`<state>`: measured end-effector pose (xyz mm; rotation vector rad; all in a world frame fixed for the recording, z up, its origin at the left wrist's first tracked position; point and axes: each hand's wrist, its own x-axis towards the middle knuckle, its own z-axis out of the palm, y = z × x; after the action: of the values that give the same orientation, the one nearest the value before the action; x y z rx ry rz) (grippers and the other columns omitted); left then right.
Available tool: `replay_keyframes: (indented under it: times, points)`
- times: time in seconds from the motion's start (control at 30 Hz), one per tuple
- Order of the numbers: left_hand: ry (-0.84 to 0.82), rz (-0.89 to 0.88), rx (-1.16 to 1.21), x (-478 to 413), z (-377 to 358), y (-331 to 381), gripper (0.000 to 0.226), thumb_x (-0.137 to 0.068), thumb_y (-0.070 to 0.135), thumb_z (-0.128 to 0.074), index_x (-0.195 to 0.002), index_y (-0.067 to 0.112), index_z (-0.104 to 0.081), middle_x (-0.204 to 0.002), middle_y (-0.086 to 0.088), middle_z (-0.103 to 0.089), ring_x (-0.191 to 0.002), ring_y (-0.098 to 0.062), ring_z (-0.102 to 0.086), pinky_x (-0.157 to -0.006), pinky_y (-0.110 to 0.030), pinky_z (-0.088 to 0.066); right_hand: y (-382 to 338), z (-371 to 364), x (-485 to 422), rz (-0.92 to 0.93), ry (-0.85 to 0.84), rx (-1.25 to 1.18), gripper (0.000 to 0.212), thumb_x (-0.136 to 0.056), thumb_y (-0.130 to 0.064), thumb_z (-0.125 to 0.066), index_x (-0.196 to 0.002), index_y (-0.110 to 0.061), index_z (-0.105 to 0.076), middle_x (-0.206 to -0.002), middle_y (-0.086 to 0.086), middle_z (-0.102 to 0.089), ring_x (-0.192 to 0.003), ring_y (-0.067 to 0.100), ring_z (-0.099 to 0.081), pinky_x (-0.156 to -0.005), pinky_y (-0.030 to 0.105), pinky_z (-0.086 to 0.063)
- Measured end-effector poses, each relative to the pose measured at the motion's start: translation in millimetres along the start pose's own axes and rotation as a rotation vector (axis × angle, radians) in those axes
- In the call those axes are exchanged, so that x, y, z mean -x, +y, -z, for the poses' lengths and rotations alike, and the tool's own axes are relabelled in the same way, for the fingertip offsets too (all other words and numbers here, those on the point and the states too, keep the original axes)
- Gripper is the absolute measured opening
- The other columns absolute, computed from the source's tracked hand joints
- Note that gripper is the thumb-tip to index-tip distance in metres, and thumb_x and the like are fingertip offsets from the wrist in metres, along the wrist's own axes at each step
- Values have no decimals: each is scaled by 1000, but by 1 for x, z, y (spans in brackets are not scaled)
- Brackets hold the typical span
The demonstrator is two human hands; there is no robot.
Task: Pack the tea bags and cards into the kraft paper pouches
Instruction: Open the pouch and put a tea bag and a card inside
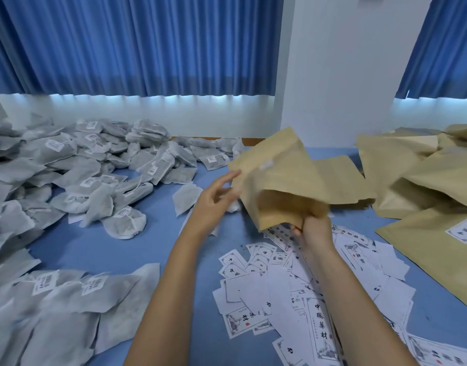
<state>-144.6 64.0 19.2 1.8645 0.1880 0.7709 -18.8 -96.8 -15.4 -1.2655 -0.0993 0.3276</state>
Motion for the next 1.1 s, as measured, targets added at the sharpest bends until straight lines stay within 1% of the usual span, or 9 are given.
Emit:
replay_keyframes:
  times: [0.1, 0.23, 0.37, 0.47, 0.57, 0.67, 0.8, 0.9, 1.1]
  points:
    - [491, 384, -636, -2, 34, -41, 47, -94, 38, -54, -137, 21, -49, -146, -16, -39, -137, -31, -30, -113, -39, -25, -1, 4, -3, -27, 28, -98, 25, -97, 0, -39, -81, -13, -53, -71, 6, -54, -47, 10, -52, -49, 23, -43]
    - [592, 908, -907, 12, 67, -75, 64, -94, 39, -51, -149, 21, -25, -154, -30, 1, -139, -52, 0, -113, -58, -5, 2, 2, -3, -20, 37, -171, 22, -97, -1, -41, -85, -14, -53, -77, 5, -54, -60, 15, -51, -46, 21, -46]
    - [630, 810, -987, 6, 76, -85, 33, -97, 21, -48, -129, 12, -51, -137, -29, -31, -121, -44, -36, -99, -46, -32, -1, 0, -3, -23, 37, -213, 22, -97, 1, -40, -83, -12, -50, -77, 5, -51, -60, 16, -46, -40, 19, -42]
    - [638, 484, -895, 1, 70, -79, 23, -90, 8, -53, -112, 6, -55, -115, -24, -41, -102, -39, -45, -80, -41, -41, -3, -4, -7, -4, 58, -200, 22, -97, 1, -40, -84, -13, -52, -80, 6, -52, -64, 18, -49, -41, 18, -45]
    - [368, 158, -832, -17, 54, -68, 26, -86, 17, -58, -111, 11, -56, -112, -15, -43, -102, -32, -46, -79, -36, -42, -7, -14, -14, -8, 84, -185, 23, -98, -1, -42, -84, -13, -54, -78, 6, -56, -61, 16, -53, -44, 17, -48]
    - [29, 221, -976, -37, 43, -72, 45, -83, 47, -58, -123, 27, -51, -124, -8, -43, -123, -28, -33, -95, -40, -34, -9, -20, -22, -13, 107, -187, 23, -99, -2, -42, -85, -15, -54, -78, 3, -59, -62, 15, -56, -56, 22, -50]
    - [-137, 443, -951, -43, 42, -90, 71, -68, 75, -59, -130, 46, -41, -153, -1, -3, -143, -30, -1, -108, -58, -20, 7, -16, -29, -25, 116, -223, 15, -99, -3, -43, -106, -8, -56, -83, 4, -59, -66, 16, -55, -61, 24, -51]
    - [-184, 485, -970, -45, 39, -91, 68, -70, 71, -60, -130, 50, -38, -155, 0, -2, -141, -35, -6, -108, -58, -22, 14, -15, -33, -29, 118, -240, 25, -99, -4, -45, -123, -7, -51, -88, 3, -59, -67, 15, -54, -52, 21, -48]
    - [29, 502, -1205, -37, 3, -74, 43, -86, 31, -59, -125, 40, -47, -131, -5, -32, -115, -33, -34, -87, -40, -43, 10, -19, -34, -39, 136, -214, 14, -99, -8, -44, -109, -12, -53, -78, 1, -62, -61, 14, -55, -55, 22, -47]
